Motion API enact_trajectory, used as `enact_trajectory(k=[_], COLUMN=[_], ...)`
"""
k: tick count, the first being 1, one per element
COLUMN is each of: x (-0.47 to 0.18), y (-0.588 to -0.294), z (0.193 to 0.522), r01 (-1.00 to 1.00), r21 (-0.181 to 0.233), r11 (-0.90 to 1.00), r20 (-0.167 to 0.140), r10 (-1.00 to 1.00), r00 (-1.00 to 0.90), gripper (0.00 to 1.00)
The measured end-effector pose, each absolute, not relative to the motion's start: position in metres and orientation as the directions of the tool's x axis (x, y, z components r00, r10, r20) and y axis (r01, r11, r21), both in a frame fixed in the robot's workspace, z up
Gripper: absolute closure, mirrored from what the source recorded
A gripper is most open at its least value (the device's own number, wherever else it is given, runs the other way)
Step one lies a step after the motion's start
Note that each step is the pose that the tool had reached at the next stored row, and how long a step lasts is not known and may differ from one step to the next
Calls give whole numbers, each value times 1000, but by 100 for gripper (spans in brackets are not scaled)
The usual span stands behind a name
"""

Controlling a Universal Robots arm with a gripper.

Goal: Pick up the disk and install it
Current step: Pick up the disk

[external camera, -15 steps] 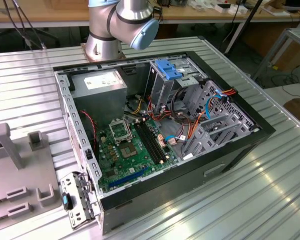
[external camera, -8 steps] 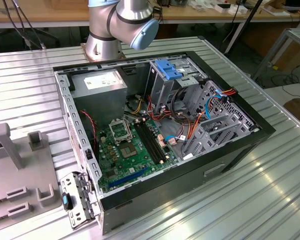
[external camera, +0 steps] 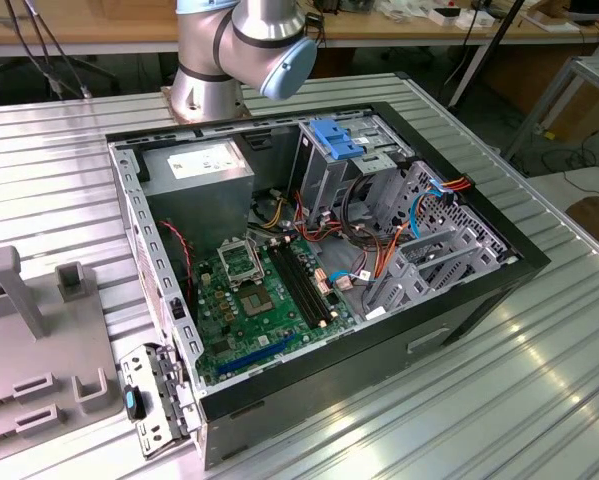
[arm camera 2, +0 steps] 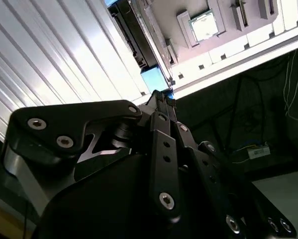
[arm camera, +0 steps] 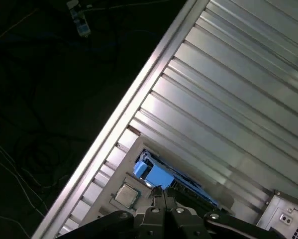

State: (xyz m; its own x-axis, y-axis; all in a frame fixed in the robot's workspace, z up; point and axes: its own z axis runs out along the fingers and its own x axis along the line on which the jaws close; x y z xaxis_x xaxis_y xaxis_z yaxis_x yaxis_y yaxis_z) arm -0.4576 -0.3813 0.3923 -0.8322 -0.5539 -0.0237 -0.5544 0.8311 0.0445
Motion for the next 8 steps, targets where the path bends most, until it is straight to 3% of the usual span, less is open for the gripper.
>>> enact_trajectory(k=[8], x=[-458], y=[-381], z=[392], r01=[-679], r21=[44], r11=[733], r20=[-24], r10=[-678], r00=[-734], gripper=[89])
